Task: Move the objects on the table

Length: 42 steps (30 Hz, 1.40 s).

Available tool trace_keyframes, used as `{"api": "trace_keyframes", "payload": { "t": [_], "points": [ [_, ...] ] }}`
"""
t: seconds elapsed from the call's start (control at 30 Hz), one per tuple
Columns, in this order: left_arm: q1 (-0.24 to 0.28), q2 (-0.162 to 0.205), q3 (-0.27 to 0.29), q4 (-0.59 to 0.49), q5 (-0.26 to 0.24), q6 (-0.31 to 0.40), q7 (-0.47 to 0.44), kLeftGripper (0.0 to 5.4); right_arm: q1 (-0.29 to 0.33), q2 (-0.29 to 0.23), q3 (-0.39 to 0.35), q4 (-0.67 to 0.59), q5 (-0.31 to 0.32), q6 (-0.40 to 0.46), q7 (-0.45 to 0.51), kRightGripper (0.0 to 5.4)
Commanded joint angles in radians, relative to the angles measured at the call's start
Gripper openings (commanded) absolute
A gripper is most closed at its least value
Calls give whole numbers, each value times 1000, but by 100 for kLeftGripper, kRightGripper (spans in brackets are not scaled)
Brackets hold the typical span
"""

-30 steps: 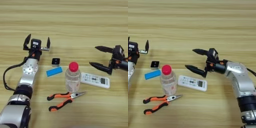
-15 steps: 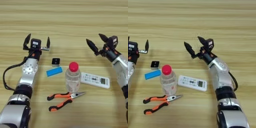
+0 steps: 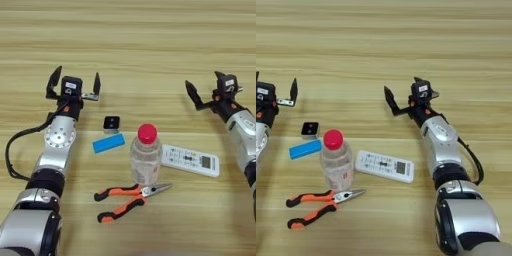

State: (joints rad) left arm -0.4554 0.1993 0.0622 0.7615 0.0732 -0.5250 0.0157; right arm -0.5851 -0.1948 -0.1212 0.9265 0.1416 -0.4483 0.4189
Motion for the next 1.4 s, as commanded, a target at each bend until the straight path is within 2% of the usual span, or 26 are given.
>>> {"api": "trace_keyframes", "payload": {
  "t": [0.03,0.17,0.37,0.5,0.9,1.07,1.17,1.3,1.4],
  "points": [
    [-2,2,-5,3,7,4,-3,540,-37,-17,-12,35,-18,-20,-41,538],
    [-1,3,-5,1,8,3,-1,540,-39,-19,-19,39,-22,-39,-76,538],
    [2,3,-5,-5,8,3,0,540,-27,-27,6,29,-82,-90,-145,538],
    [4,4,-5,-7,8,2,0,540,-19,-21,-3,27,-101,-115,-222,538],
    [9,4,-7,-18,1,13,-16,540,-26,-26,-9,42,-96,-120,-227,538],
    [23,1,-7,-46,-40,43,-96,540,-25,-25,-6,39,-99,-119,-227,538],
    [43,-11,-16,-95,-101,83,-205,540,-26,-24,-5,41,-100,-118,-227,538],
    [90,-35,-48,-174,-192,185,-379,540,-27,-25,-4,46,-102,-119,-226,538],
    [122,-41,-75,-231,-228,266,-465,540,-28,-25,-2,47,-104,-120,-227,538]
  ]
}}
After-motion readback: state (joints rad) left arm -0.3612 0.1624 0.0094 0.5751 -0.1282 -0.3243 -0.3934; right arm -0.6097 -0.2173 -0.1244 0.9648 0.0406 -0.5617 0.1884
